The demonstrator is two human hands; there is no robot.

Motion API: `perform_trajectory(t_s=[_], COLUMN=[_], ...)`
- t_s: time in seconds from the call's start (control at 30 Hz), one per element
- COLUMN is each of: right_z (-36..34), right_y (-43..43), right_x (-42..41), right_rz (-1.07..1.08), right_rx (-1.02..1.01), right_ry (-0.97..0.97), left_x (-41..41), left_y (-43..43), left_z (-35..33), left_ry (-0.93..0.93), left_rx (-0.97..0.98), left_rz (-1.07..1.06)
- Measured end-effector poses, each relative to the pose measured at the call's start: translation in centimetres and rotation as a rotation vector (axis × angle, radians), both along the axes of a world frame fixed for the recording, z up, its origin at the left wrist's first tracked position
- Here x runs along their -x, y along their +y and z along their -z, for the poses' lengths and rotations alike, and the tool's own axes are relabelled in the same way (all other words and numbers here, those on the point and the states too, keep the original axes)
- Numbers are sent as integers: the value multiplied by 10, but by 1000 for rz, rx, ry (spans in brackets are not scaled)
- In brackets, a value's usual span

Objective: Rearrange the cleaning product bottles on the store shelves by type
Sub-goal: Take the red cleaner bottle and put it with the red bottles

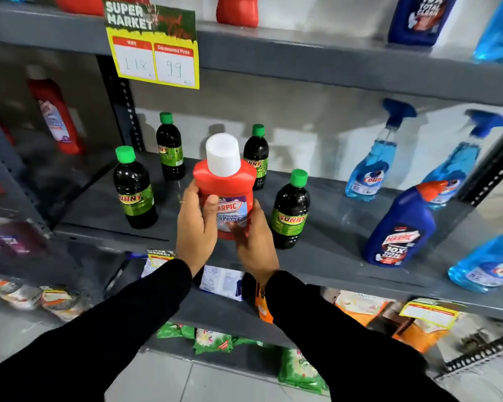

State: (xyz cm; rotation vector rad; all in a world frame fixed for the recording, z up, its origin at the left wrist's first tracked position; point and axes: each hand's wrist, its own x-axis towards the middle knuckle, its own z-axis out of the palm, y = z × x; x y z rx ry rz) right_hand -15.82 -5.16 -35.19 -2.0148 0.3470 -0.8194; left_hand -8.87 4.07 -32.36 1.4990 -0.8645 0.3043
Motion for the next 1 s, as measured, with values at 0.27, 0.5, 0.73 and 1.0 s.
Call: perform_trajectory(t_s=[0.27, 0.5, 0.73, 1.0], right_z=[-155, -299, -331, -329], right_y=[31, 13, -30, -48], right_x=[22, 3, -62, -95], right_rz=[37, 23, 55, 14], right_rx=[250, 149, -54, -123], right_ry=[-513, -707, -456, -333], left_x=[32, -1, -63, -107], left_y=[20, 15, -27, -43], left_z=[-173, -323, -352, -341], left_ry=[-309, -291, -223, -57], left_rx=[289, 187, 52, 54], left_rz=[-128, 239, 210, 273])
